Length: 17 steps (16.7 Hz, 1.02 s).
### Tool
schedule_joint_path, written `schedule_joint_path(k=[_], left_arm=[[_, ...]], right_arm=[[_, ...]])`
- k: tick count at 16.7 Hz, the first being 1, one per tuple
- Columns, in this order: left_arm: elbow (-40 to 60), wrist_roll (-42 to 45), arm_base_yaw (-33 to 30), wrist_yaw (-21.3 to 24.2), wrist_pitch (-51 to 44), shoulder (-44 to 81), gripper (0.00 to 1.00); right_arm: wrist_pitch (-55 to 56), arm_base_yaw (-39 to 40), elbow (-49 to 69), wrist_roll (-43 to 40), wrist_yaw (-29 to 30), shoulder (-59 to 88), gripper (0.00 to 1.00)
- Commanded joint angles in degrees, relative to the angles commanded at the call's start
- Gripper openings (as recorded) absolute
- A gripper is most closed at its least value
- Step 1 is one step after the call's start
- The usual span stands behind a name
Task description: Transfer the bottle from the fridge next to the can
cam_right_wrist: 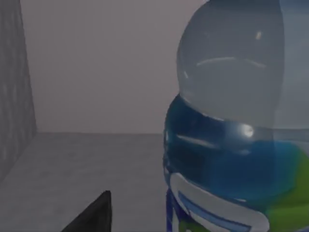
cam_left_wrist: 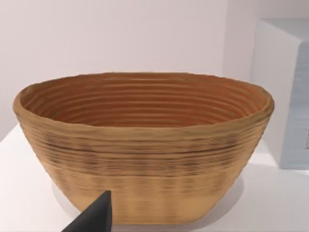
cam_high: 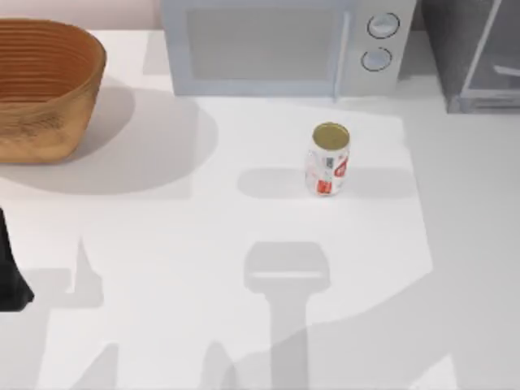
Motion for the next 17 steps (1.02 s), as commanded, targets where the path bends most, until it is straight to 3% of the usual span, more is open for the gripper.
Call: schedule_joint_path(k=[4, 9, 17], left_arm=[[0.00, 0.00, 0.00, 0.00, 0.00, 0.00, 1.00], [0.00, 0.00, 0.00, 0.00, 0.00, 0.00, 1.00], [0.00, 0.00, 0.00, 0.00, 0.00, 0.00, 1.00]], right_arm=[[-3.98, 0.62, 7.80, -0.04, 0.64, 3.76, 1.00], [-4.71, 0.74, 9.05, -0.05, 0.77, 4.38, 1.00], [-4.71, 0.74, 9.05, -0.05, 0.77, 4.38, 0.40]])
